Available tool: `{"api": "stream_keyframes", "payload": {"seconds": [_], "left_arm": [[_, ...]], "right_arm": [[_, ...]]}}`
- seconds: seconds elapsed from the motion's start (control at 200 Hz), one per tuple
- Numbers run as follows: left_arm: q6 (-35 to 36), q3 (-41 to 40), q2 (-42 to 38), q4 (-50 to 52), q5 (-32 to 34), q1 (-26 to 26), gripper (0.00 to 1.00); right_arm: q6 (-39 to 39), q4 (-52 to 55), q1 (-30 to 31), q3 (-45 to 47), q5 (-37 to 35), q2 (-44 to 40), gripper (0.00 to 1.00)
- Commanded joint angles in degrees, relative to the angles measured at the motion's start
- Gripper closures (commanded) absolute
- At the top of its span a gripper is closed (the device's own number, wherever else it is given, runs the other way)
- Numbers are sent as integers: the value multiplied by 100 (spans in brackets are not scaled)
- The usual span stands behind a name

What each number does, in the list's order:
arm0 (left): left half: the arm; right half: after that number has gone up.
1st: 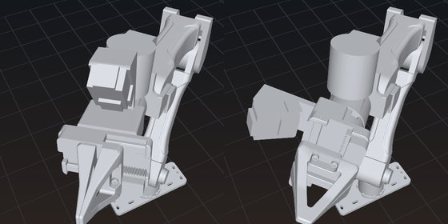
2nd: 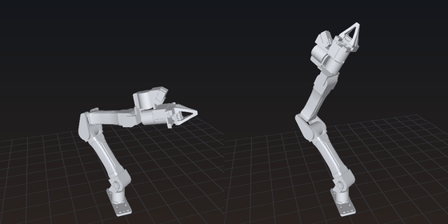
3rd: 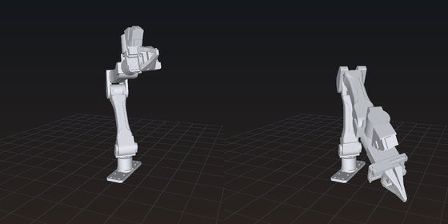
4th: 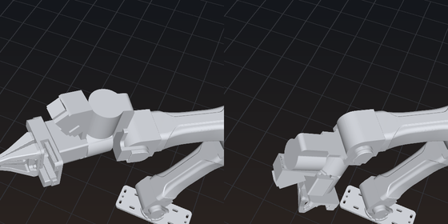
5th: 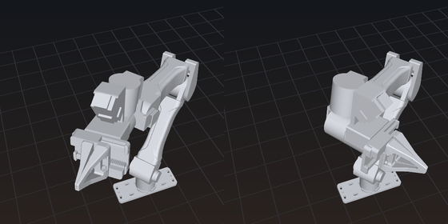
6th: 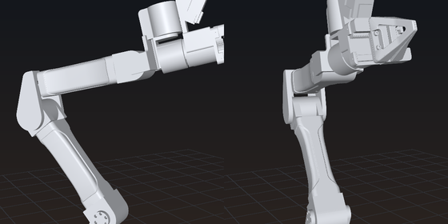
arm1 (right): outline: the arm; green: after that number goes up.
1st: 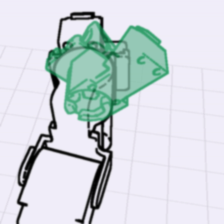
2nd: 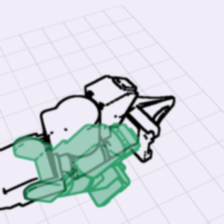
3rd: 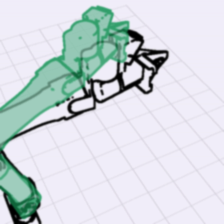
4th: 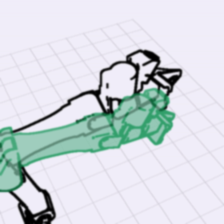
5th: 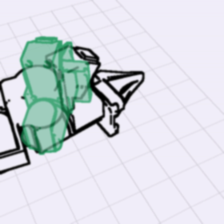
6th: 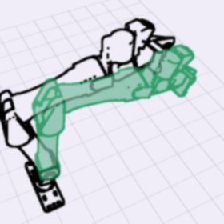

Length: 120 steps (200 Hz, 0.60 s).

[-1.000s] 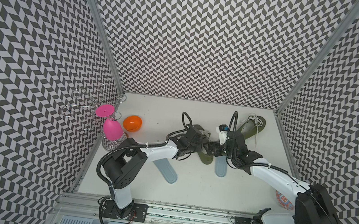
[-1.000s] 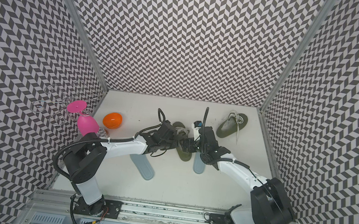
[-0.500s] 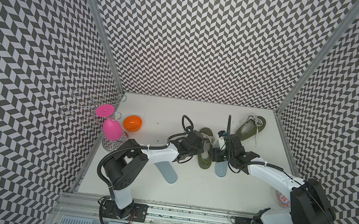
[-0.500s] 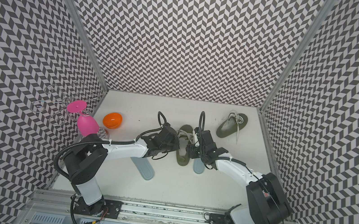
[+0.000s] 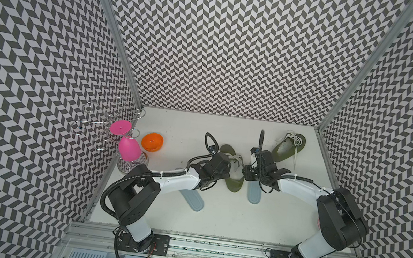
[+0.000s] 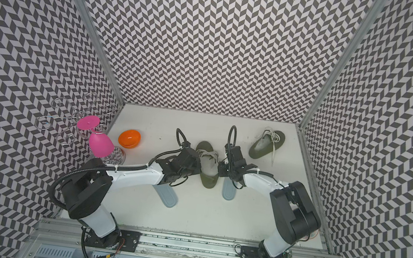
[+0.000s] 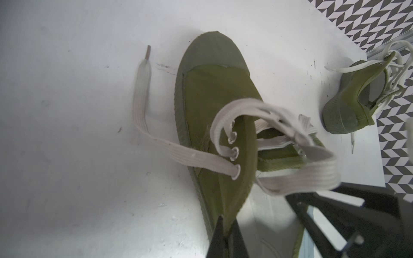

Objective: Insert the insole into the shoe
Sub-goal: Adjust the shoe at the center of the board.

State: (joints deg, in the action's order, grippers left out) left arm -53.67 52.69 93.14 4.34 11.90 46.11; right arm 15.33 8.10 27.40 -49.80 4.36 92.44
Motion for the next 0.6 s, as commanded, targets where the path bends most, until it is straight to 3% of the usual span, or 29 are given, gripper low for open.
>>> {"api": "stream_keyframes", "payload": {"seconds": [0.0, 0.085, 0.305, 0.596], "left_arm": [[-189, -339, -209, -78, 101, -42, 100], [-363, -590, -187, -356, -186, -7, 100], [-510, -811, -352, -394, -214, 144, 100], [981, 27, -171, 686, 362, 154, 54]], "right_arm": [[-32, -324, -200, 172, 212, -21, 73], [-140, -358, -220, 107, 457, 320, 83], [-178, -697, -205, 126, 1066, 323, 91], [-232, -686, -52, -3, 1280, -47, 86]]}}
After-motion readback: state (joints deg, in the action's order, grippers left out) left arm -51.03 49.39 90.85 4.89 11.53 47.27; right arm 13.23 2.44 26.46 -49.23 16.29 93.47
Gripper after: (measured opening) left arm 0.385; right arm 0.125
